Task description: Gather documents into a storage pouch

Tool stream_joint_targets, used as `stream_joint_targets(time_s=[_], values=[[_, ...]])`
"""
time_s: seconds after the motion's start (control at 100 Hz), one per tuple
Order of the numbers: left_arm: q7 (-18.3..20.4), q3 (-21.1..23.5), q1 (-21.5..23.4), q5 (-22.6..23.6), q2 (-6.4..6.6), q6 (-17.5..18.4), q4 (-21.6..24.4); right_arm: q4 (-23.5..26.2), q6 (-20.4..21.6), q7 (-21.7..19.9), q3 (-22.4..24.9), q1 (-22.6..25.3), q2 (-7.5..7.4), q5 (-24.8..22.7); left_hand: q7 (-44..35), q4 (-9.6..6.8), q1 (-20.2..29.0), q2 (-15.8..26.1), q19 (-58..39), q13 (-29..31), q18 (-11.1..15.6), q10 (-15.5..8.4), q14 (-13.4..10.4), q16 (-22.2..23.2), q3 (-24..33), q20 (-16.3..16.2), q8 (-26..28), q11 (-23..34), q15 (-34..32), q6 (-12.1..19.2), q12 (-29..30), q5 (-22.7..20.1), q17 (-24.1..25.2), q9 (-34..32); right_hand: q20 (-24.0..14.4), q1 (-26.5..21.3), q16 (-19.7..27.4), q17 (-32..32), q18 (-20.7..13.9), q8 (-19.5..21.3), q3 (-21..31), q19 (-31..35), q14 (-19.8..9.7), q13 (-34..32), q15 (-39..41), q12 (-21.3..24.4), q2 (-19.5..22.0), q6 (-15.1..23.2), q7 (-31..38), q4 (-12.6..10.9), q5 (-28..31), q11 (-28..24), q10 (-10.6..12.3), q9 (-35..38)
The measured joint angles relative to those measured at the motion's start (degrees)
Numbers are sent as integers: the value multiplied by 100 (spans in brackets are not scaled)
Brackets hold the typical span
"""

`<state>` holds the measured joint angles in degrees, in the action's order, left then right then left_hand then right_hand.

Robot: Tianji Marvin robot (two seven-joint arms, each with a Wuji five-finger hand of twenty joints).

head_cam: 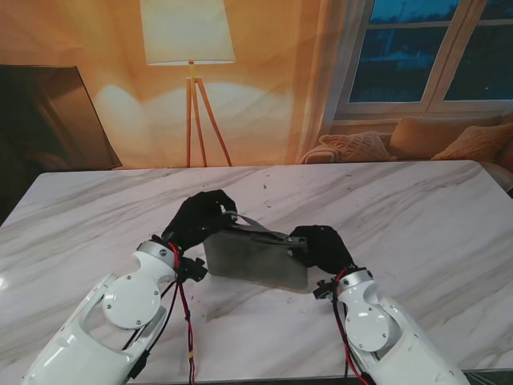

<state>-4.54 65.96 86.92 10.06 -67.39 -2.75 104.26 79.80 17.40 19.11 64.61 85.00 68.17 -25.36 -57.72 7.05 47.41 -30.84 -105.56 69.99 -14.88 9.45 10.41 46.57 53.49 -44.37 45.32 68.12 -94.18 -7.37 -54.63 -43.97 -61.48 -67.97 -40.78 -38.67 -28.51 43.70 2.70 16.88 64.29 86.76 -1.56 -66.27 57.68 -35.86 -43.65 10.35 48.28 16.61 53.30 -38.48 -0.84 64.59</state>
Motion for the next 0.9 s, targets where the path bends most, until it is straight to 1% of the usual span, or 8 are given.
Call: stream_joint_targets(time_s=[0.06, 0.24, 0.44, 0.7, 0.73, 0.75, 0.77, 0.9], values=[[11, 45, 27, 26, 3, -56, -9, 12, -21, -9, 1, 0, 2, 8, 0, 0, 0, -1, 0, 0, 0, 0, 0, 0, -18, 0, 0, 0, 0, 0, 0, 0, 0, 0, 28, -19, 55, 50, 13, 3, 4, 0, 3, -20, 0, 0, -76, -20, -33, 0, 63, 0, -2, 20], [14, 155, 96, 88, 8, -186, -69, 46, -71, -69, 3, 4, 4, 88, 0, 0, 0, -1, 0, 0, 0, 0, 0, 0, -24, 0, 0, 0, 0, 6, 0, 0, 0, 0, 141, -56, 133, 95, 32, 195, 15, -13, 25, -72, 0, 0, -81, -85, -44, 1, 63, -1, -16, 60], [-76, 311, 213, 209, 4, -228, -88, 56, -165, -62, 3, 4, 15, 98, -20, 1, 0, -19, 0, 0, 0, 0, 0, 0, -33, 0, 0, 1, 0, 25, 0, 0, 0, 0, 199, -57, 138, 135, 37, 327, 16, -47, 26, -102, 0, 0, -81, -87, -67, 2, 63, -1, -29, 60], [-59, 557, 343, 377, 6, -366, -80, 61, -233, -41, 5, -8, 46, 107, -224, 10, 0, -118, 0, 0, 0, 0, 0, 0, -324, 0, 26, 1, 0, 119, 0, -17, 0, 0, 237, -57, 138, 183, 88, 453, 4, -74, 54, -105, 54, -13, -144, -82, -269, 15, 146, -35, -64, 60], [-56, 593, 361, 401, 6, -392, -80, 68, -245, -41, 5, -8, 49, 107, -272, 13, 0, -124, 0, 0, 0, 0, 0, 0, -388, 0, 28, 1, 0, 124, 0, -21, 0, 0, 240, -57, 138, 185, 89, 477, -2, -75, 56, -105, 63, -20, -144, -80, -277, 34, 147, -37, -64, 60], [-55, 619, 373, 416, 6, -412, -80, 74, -254, -41, 4, -8, 51, 107, -295, 15, 0, -178, 0, 0, 0, 0, 0, 0, -391, 0, 40, 1, 0, 131, 0, -33, 0, 0, 243, -57, 138, 185, 90, 490, -4, -75, 56, -105, 67, -22, -144, -80, -277, 137, 150, -38, -64, 60], [-55, 646, 385, 431, 6, -430, -80, 81, -262, -41, 3, -8, 53, 107, -319, 18, -1, -183, 0, 0, 0, 0, 0, 0, -424, 0, 42, 2, 0, 179, 0, -50, 0, 0, 251, -57, 138, 186, 90, 512, -17, -75, 56, -106, 68, -27, -144, -80, -277, 147, 152, -42, -65, 60], [-55, 807, 465, 547, 6, -496, -81, 117, -315, -57, -2, -6, 68, 103, -360, 21, -4, -248, 0, 0, 1, 0, 0, 0, -586, 0, 77, 3, 0, 200, 0, -151, 0, 0, 268, -57, 138, 210, 91, 621, -95, -76, 59, -107, 130, -42, -144, -78, -281, 167, 183, -83, -74, 60]])
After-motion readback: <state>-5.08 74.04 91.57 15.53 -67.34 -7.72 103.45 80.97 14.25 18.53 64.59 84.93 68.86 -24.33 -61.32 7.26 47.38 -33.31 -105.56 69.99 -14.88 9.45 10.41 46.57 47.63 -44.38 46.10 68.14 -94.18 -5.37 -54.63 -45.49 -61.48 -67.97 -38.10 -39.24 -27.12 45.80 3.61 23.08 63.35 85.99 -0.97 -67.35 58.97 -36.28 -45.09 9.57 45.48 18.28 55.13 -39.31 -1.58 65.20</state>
